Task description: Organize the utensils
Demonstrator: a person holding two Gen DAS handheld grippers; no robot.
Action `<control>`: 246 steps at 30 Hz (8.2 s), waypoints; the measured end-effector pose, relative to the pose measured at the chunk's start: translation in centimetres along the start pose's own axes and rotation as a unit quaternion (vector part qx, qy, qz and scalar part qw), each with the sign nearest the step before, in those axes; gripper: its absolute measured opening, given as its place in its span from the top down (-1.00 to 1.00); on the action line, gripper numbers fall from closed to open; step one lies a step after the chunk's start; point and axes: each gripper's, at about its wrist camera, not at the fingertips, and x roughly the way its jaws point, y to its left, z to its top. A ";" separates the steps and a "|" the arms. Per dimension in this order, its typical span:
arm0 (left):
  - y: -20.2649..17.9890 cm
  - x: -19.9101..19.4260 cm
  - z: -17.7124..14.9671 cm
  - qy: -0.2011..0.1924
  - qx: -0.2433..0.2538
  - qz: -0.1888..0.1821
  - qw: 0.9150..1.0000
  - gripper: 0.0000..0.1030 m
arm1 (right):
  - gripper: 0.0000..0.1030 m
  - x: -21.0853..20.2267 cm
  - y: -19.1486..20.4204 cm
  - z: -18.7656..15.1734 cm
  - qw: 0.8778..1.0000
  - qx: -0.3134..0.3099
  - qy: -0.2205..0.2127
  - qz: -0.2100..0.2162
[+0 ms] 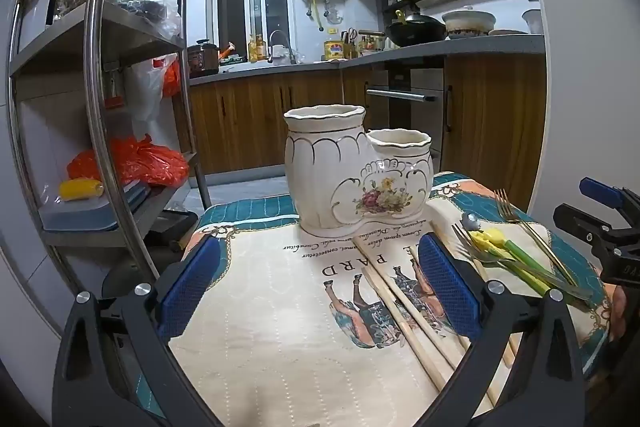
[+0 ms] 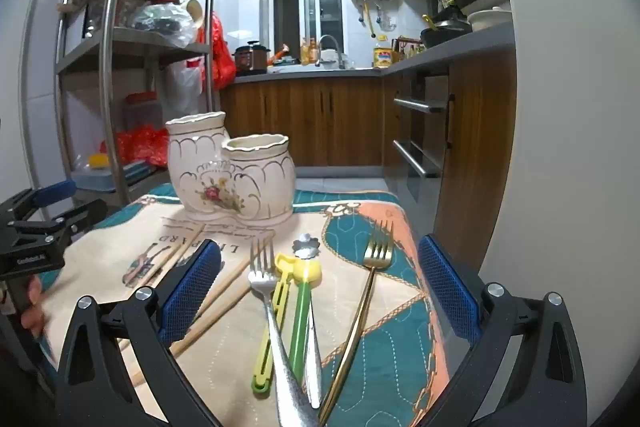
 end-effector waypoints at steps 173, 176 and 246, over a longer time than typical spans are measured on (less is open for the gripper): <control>4.1 16.5 20.2 -0.079 -0.089 -0.115 0.986 0.88 | 0.89 13.3 2.7 19.1 0.994 0.032 -0.045 0.091; 3.8 17.4 19.2 -0.072 -0.084 -0.114 0.987 0.88 | 0.89 14.5 2.9 18.4 0.995 0.032 -0.033 0.092; 0.2 7.4 2.2 0.221 0.004 -0.098 0.970 -0.89 | -0.90 5.6 -2.3 2.6 0.983 -0.023 0.180 -0.002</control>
